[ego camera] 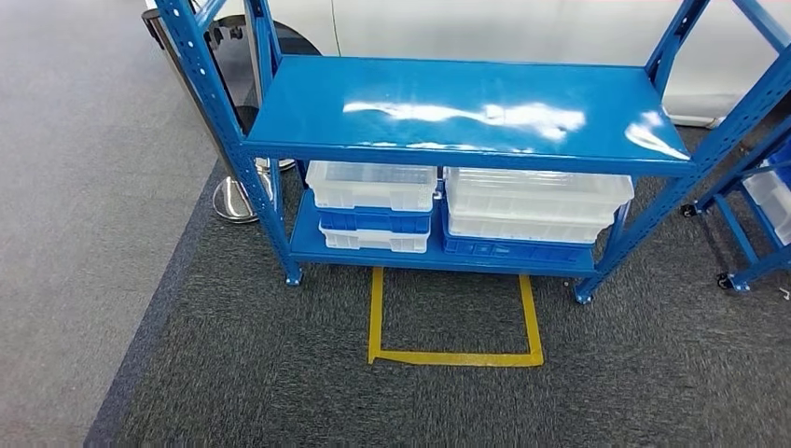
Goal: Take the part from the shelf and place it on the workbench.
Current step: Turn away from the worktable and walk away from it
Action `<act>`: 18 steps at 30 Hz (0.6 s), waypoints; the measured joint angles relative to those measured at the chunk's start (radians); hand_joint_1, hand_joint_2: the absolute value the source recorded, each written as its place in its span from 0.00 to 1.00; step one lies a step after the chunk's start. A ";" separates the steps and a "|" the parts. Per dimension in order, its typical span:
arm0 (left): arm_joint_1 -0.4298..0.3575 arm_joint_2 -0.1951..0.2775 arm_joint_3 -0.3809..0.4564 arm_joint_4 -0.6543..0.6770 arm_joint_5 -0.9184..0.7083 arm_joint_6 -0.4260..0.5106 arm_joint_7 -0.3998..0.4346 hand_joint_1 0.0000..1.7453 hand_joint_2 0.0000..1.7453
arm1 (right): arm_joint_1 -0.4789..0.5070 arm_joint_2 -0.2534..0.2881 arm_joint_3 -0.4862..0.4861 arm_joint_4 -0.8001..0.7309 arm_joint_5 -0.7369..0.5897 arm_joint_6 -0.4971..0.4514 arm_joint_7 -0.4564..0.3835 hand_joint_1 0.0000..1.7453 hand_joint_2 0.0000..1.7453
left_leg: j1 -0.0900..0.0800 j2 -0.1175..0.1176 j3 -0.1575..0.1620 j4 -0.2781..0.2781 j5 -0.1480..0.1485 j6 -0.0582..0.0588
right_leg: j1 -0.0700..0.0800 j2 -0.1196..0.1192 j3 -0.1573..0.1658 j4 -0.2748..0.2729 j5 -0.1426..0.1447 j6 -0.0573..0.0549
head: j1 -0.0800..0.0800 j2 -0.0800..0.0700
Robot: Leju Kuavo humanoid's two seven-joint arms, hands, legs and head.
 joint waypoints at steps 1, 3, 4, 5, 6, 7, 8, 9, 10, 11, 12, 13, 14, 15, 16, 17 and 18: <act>0.000 -0.001 0.001 0.000 0.002 -0.003 0.002 0.00 0.50 | 0.000 0.000 0.000 0.000 0.001 0.000 0.001 0.00 1.00 | -0.001 0.000 0.000 -0.001 0.001 -0.003 | -0.001 -0.001 0.000 0.000 -0.001 0.001 | 0.000 0.000; 0.002 -0.001 0.004 0.000 0.006 -0.011 0.005 0.00 1.00 | 0.001 0.000 0.000 0.000 0.004 0.001 0.001 0.00 1.00 | -0.004 0.000 0.000 0.001 0.000 0.001 | -0.003 -0.001 0.002 -0.002 0.001 0.005 | 0.000 0.000; 0.002 -0.001 0.006 0.000 0.008 -0.014 0.007 0.00 1.00 | 0.001 0.000 0.000 0.000 0.006 0.001 0.001 0.00 1.00 | -0.004 0.000 0.000 0.001 0.000 0.002 | -0.004 -0.001 0.002 -0.004 0.002 0.006 | 0.000 0.000; 0.002 -0.002 0.008 0.000 0.010 -0.016 0.010 0.00 1.00 | 0.000 0.000 0.000 0.000 0.009 0.002 0.001 0.00 1.00 | -0.005 0.000 0.000 0.002 0.000 0.004 | -0.004 -0.001 0.003 -0.005 0.003 0.008 | 0.000 0.000; 0.002 -0.002 0.010 0.000 0.011 -0.018 0.013 0.00 1.00 | 0.000 0.000 0.000 0.000 0.010 0.003 0.001 0.00 1.00 | -0.005 0.000 0.000 0.002 0.000 0.005 | -0.004 -0.001 0.004 -0.006 0.003 0.009 | 0.000 0.000; 0.002 -0.003 0.012 0.000 0.013 -0.021 0.016 0.00 1.00 | 0.000 0.001 0.000 0.000 0.012 0.005 0.001 0.00 1.00 | -0.005 0.000 0.000 0.002 0.000 0.006 | -0.004 -0.001 0.005 -0.007 0.004 0.009 | 0.000 0.000; 0.001 -0.003 0.014 0.000 0.014 -0.024 0.018 0.00 1.00 | 0.000 0.001 0.000 0.000 0.014 0.007 0.001 0.00 1.00 | -0.005 0.000 0.000 0.003 0.000 0.007 | -0.005 -0.001 0.005 -0.008 0.004 0.010 | 0.000 0.000; 0.001 -0.003 0.016 0.000 0.015 -0.028 0.019 0.00 1.00 | 0.000 0.001 0.000 0.000 0.014 0.009 0.000 0.00 1.00 | -0.005 0.000 0.000 0.003 0.000 0.008 | -0.005 -0.001 0.005 -0.008 0.004 0.010 | 0.000 0.000; 0.001 -0.003 0.018 0.000 0.015 -0.031 0.019 0.00 1.00 | 0.000 0.001 0.000 0.000 0.014 0.010 -0.001 0.00 1.00 | -0.006 0.000 0.000 0.003 0.000 0.008 | -0.005 -0.001 0.005 -0.009 0.004 0.011 | 0.000 0.000; 0.001 -0.003 0.018 0.000 0.015 -0.034 0.019 0.00 1.00 | 0.000 0.001 0.000 0.000 0.015 0.012 -0.001 0.00 1.00 | -0.006 0.000 0.000 0.003 0.000 0.008 | -0.005 -0.001 0.005 -0.009 0.004 0.011 | 0.000 0.000; 0.001 -0.003 0.019 0.000 0.016 -0.035 0.019 0.00 1.00 | 0.000 0.001 0.000 0.000 0.015 0.012 -0.001 0.00 1.00 | -0.006 0.000 0.000 0.003 -0.001 0.009 | -0.005 -0.001 0.005 -0.009 0.004 0.012 | 0.000 0.000; 0.000 -0.003 0.020 0.000 0.017 -0.037 0.020 0.00 1.00 | 0.000 0.001 0.000 0.000 0.016 0.013 -0.001 0.00 1.00 | -0.006 0.000 0.000 0.004 -0.001 0.009 | -0.006 -0.001 0.005 -0.009 0.004 0.012 | 0.000 0.000; 0.000 -0.003 0.021 0.000 0.018 -0.037 0.027 0.00 1.00 | 0.000 0.001 0.000 0.000 0.017 0.013 -0.001 0.00 1.00 | -0.006 0.000 0.000 0.004 -0.001 0.010 | -0.006 -0.001 0.005 -0.009 0.004 0.013 | 0.000 0.000; 0.000 -0.003 0.023 0.000 0.020 -0.037 0.042 0.00 1.00 | 0.000 0.001 0.000 0.000 0.020 0.013 0.000 0.00 1.00 | -0.006 0.000 0.000 0.004 -0.001 0.010 | -0.006 -0.001 0.005 -0.009 0.004 0.013 | 0.000 0.000; -0.001 -0.003 0.025 0.000 0.021 -0.036 0.062 0.00 1.00 | -0.001 0.001 0.000 0.000 0.023 0.015 0.001 0.00 1.00 | -0.006 0.000 0.000 0.004 -0.002 0.010 | -0.006 -0.001 0.005 -0.009 0.004 0.014 | 0.000 0.000; -0.001 -0.004 0.028 0.000 0.022 -0.034 0.087 0.00 1.00 | -0.001 0.001 0.000 0.000 0.025 0.017 0.005 0.00 1.00 | -0.006 0.000 0.000 0.004 -0.002 0.010 | -0.006 -0.001 0.005 -0.009 0.003 0.014 | 0.000 0.000; -0.001 -0.004 0.030 0.000 0.022 -0.032 0.106 0.00 1.00 | -0.001 0.001 0.000 0.000 0.025 0.019 0.009 0.00 1.00 | -0.006 0.000 0.000 0.004 -0.002 0.011 | -0.006 -0.001 0.005 -0.009 0.003 0.014 | 0.000 0.000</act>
